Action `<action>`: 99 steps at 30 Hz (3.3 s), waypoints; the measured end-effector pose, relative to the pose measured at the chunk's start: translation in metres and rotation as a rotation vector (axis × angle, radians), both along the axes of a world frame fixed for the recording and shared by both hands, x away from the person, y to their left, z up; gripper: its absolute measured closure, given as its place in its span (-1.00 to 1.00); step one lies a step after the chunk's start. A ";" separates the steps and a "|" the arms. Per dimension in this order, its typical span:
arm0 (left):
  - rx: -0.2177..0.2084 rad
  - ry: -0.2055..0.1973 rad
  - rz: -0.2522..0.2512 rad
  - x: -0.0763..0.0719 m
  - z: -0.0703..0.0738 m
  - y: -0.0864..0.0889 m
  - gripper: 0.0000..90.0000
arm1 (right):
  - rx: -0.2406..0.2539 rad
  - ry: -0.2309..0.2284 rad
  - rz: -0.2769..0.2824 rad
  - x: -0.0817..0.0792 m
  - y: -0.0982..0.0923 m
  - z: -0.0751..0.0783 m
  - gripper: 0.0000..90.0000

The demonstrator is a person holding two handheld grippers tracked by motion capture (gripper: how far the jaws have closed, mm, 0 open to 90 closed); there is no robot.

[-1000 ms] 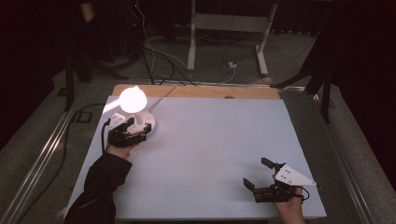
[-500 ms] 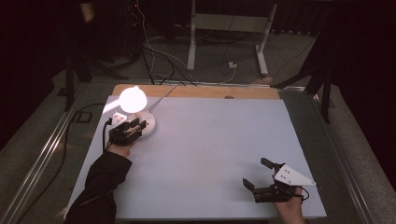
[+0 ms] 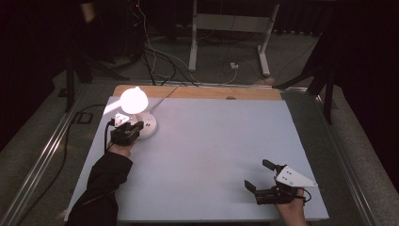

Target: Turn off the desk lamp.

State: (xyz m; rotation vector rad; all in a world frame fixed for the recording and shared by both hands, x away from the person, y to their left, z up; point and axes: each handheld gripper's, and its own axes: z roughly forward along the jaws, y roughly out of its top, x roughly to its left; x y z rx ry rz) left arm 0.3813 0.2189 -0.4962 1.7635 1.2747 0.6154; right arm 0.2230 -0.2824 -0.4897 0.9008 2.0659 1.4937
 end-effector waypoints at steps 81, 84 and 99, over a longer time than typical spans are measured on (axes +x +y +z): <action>0.067 0.069 -0.024 0.008 -0.011 -0.004 1.00 | -0.007 0.006 0.006 0.000 0.001 -0.001 -1.00; 0.057 0.070 -0.025 0.008 -0.013 -0.003 1.00 | -0.007 0.008 0.006 0.000 0.001 -0.001 -1.00; 0.068 0.075 -0.030 0.009 -0.015 -0.003 1.00 | -0.010 0.014 0.009 0.000 0.002 -0.002 -1.00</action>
